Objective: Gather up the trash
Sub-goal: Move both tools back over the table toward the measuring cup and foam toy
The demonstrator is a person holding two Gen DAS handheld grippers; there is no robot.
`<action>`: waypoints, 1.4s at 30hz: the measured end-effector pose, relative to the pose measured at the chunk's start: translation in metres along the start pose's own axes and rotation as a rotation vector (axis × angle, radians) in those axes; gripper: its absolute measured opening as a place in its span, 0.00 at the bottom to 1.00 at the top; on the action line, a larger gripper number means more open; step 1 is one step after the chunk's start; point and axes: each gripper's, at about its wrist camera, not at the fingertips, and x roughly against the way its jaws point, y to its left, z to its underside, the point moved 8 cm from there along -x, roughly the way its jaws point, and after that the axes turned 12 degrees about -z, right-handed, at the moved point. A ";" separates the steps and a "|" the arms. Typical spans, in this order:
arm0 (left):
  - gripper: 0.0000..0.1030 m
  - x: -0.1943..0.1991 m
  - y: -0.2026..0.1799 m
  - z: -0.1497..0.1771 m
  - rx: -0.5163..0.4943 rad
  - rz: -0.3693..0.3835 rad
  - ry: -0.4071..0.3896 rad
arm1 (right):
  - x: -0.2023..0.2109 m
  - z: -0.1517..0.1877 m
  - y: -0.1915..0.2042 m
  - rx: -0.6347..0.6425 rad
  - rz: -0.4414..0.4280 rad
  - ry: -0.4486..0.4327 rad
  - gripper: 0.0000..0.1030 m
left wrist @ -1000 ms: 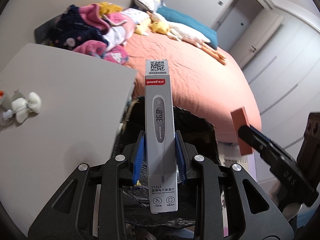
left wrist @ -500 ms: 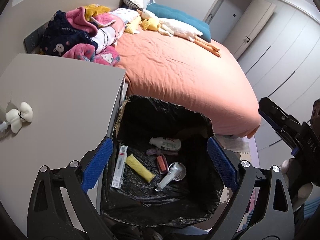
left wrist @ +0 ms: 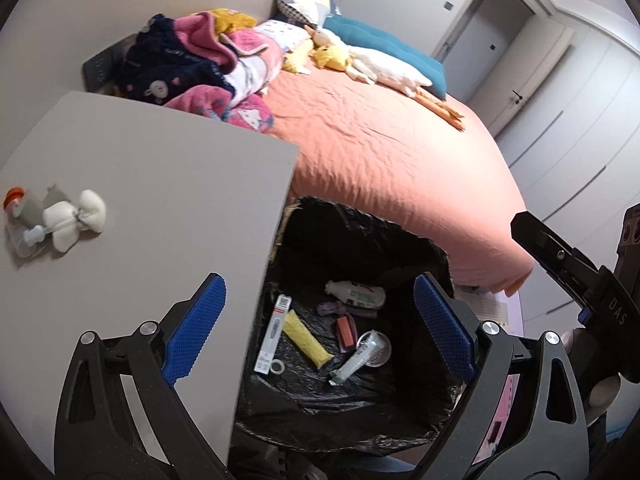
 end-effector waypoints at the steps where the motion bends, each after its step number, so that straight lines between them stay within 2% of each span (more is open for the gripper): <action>1: 0.89 0.000 0.005 0.000 0.009 -0.006 0.000 | -0.003 0.001 0.003 0.004 -0.006 0.007 0.68; 16: 0.89 0.011 0.075 0.007 0.134 -0.090 -0.012 | -0.061 0.017 0.061 0.106 -0.110 0.127 0.68; 28: 0.89 0.026 0.143 0.020 0.246 -0.190 -0.022 | -0.113 0.039 0.104 0.161 -0.188 0.234 0.68; 42: 0.89 0.031 0.215 0.029 0.361 -0.288 -0.023 | -0.172 0.059 0.145 0.257 -0.235 0.326 0.68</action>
